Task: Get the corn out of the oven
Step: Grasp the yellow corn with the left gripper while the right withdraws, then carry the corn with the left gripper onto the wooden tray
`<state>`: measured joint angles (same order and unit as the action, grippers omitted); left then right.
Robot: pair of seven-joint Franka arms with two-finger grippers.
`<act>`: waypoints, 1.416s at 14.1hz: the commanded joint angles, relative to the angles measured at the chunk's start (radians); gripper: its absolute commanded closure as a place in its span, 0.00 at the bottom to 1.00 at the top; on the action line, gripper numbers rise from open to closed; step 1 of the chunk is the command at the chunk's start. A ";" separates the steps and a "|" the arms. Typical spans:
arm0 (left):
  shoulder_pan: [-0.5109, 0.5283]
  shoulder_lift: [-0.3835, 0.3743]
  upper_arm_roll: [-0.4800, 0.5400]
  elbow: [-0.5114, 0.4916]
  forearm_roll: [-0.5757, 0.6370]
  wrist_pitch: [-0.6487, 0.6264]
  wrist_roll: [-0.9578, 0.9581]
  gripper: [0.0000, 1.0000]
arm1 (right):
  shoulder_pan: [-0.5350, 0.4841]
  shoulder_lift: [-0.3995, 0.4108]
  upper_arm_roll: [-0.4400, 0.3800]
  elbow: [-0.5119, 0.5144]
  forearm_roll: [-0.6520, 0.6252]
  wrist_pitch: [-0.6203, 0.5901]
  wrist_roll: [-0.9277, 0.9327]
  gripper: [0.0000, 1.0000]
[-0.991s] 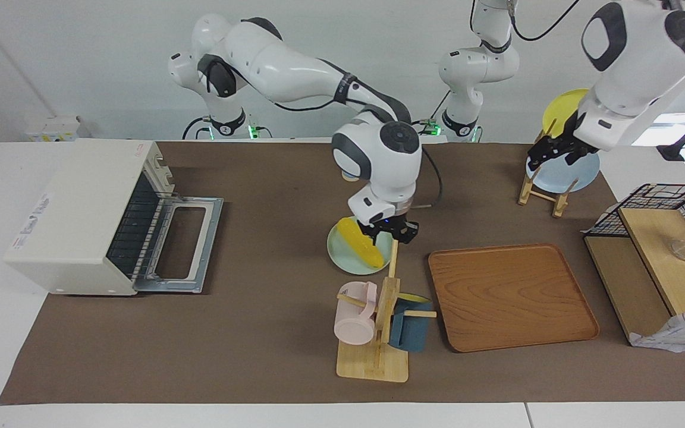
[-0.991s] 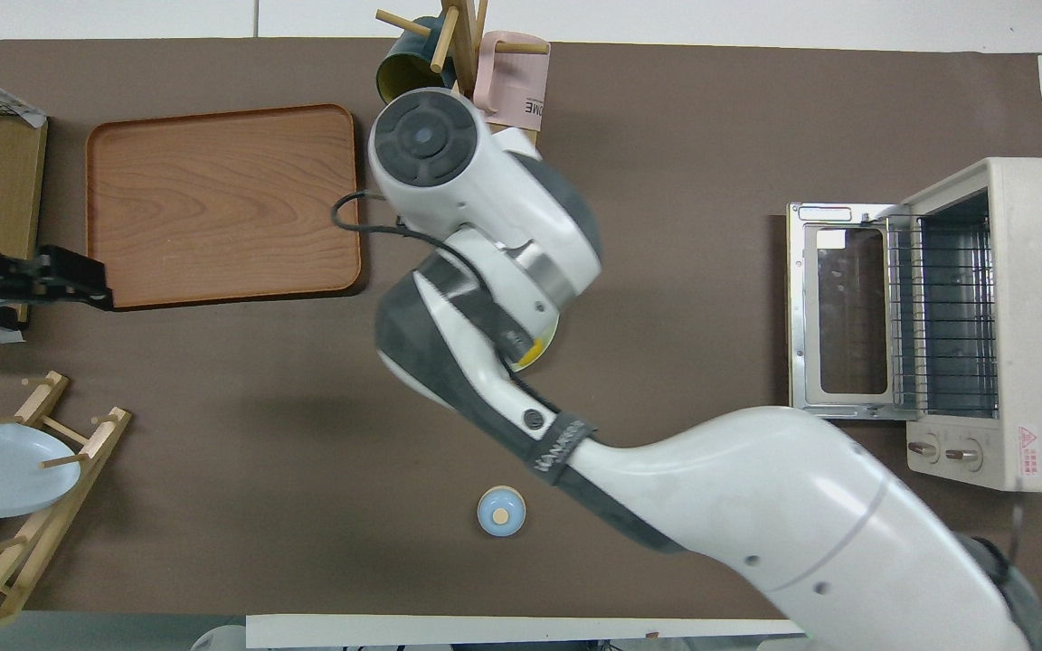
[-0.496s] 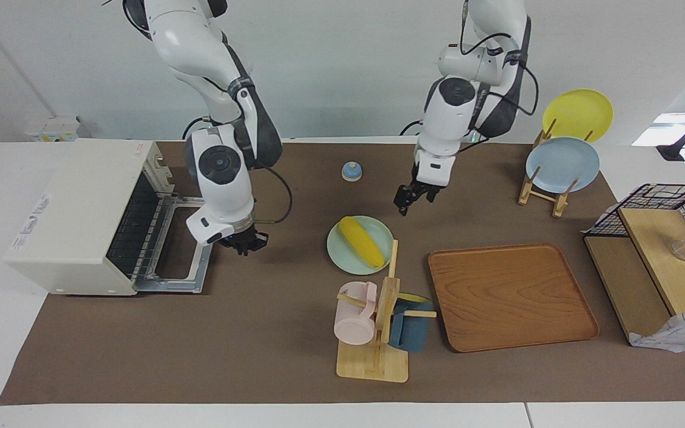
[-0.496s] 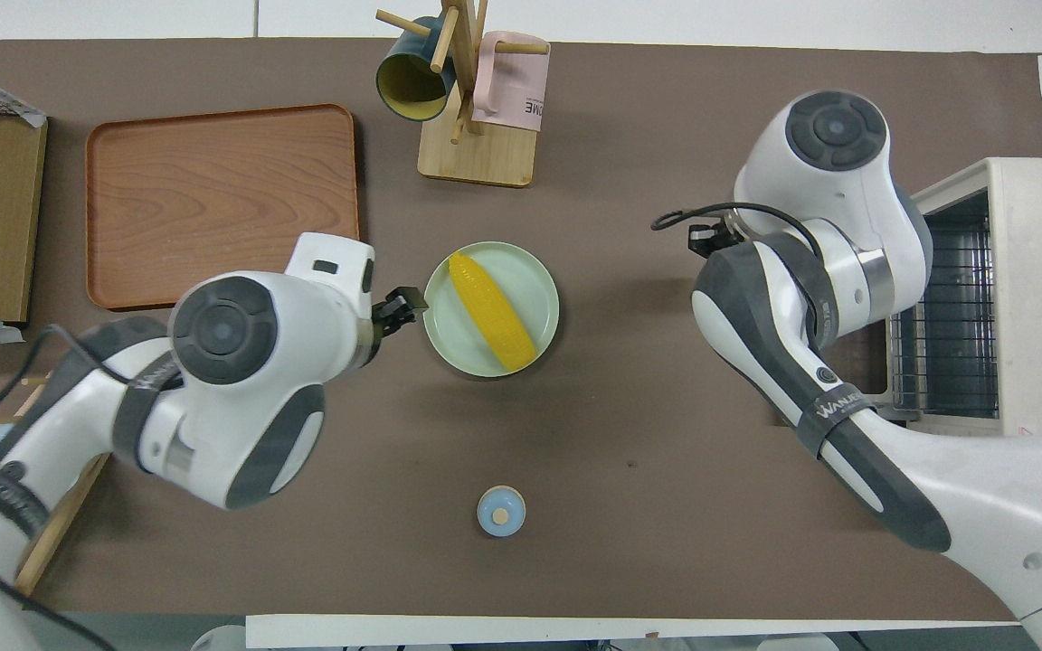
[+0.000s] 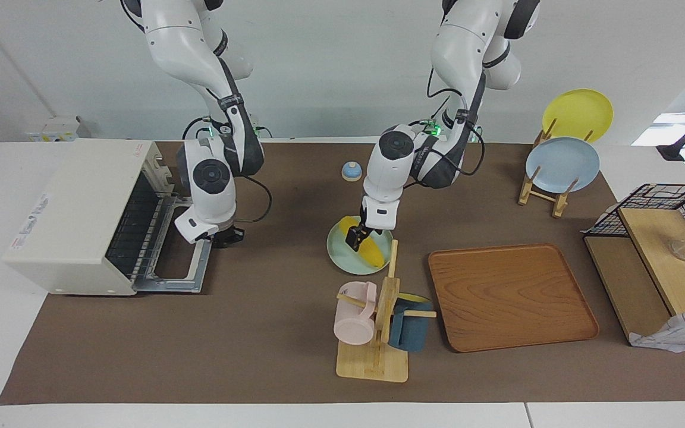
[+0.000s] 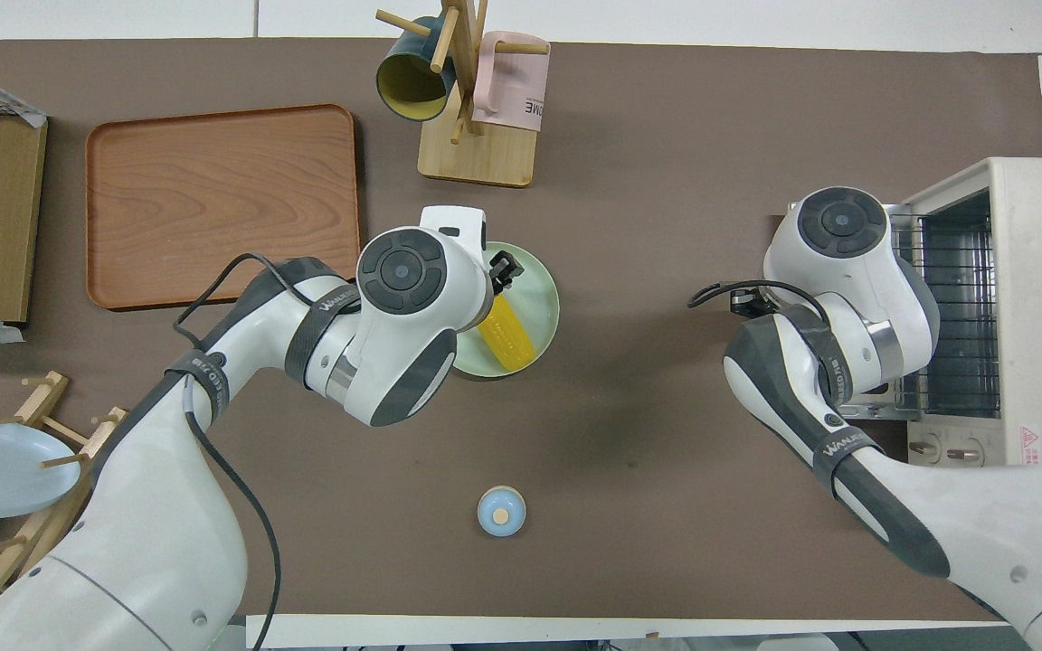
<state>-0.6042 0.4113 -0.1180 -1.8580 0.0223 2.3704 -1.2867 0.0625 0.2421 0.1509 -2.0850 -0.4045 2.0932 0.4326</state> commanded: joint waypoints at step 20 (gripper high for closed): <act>0.549 -0.159 0.029 0.177 0.079 -0.466 0.951 0.00 | -0.050 -0.366 -0.250 0.411 0.418 -0.633 -0.434 0.00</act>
<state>-0.1219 0.4152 -0.0869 -1.6025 0.0897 2.0486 -0.4590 0.0117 -0.0899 -0.0694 -1.6490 -0.0051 1.4690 -0.0101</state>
